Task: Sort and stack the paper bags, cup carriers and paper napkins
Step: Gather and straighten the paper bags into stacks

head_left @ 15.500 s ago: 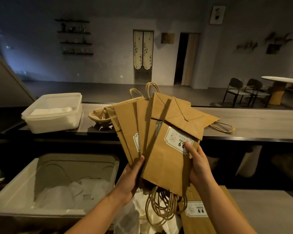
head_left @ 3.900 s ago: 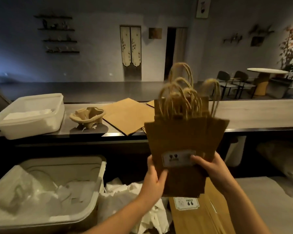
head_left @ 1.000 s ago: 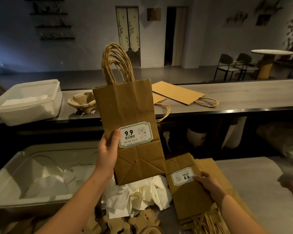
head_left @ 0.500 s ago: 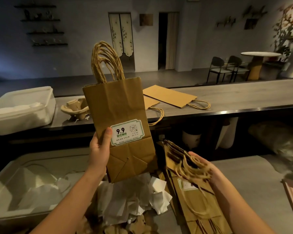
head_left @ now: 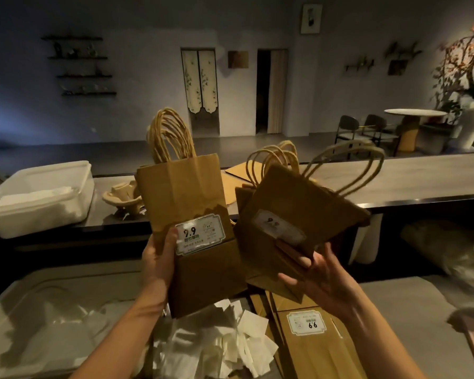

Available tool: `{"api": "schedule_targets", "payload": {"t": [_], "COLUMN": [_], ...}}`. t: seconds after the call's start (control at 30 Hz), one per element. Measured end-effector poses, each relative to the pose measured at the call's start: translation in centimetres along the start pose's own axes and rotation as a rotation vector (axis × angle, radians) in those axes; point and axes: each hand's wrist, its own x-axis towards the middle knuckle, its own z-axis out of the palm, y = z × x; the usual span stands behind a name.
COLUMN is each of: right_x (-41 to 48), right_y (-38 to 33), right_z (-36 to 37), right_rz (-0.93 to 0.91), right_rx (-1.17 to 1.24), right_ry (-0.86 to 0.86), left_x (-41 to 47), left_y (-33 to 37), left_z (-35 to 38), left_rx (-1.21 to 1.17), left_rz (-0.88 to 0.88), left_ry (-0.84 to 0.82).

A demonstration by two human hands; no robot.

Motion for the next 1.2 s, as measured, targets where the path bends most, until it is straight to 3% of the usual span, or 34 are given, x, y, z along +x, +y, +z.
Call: {"api": "schedule_targets", "payload": {"t": [0.2, 0.33, 0.4, 0.6, 0.7, 0.77, 1.0, 1.1, 1.2], "right_x": [1.2, 1.3, 1.6, 3.0, 4.9, 6.1, 7.5, 7.5, 7.2], "right_y": [-1.4, -2.9, -4.2, -9.1, -8.5, -7.1, -3.7, -2.9, -2.5], "right_z": [3.5, 5.6, 6.6, 9.7, 10.3, 10.6, 10.5, 10.2, 9.9], "right_rz": [-0.205, -0.292, -0.263, 0.053, 0.202, 0.255, 0.106, 0.073, 0.034], "right_rx": [-0.500, -0.921, -1.009, -0.815, -0.612, -0.644, -0.831, -0.853, -0.906], "right_ry": [0.361, 0.379, 0.349, 0.086, 0.078, 0.131, 0.236, 0.265, 0.278], "left_x": [0.0, 0.4, 0.6, 0.7, 0.3, 0.2, -0.2, -0.6, -0.9], "left_y": [-0.1, -0.1, -0.2, -0.1, 0.2, 0.5, 0.8, 0.6, 0.6], "left_z": [-0.5, -0.6, -0.5, 0.1, 0.6, 1.3, 2.3, 2.3, 2.6], "left_rx": [-0.026, 0.001, 0.065, 0.038, -0.040, -0.065, -0.088, -0.151, -0.057], "left_rz": [-0.010, 0.007, 0.038, -0.002, -0.030, -0.055, -0.111, -0.120, -0.066], "left_ry": [-0.086, -0.058, -0.013, -0.037, -0.193, -0.187, -0.079, -0.151, -0.184]}}
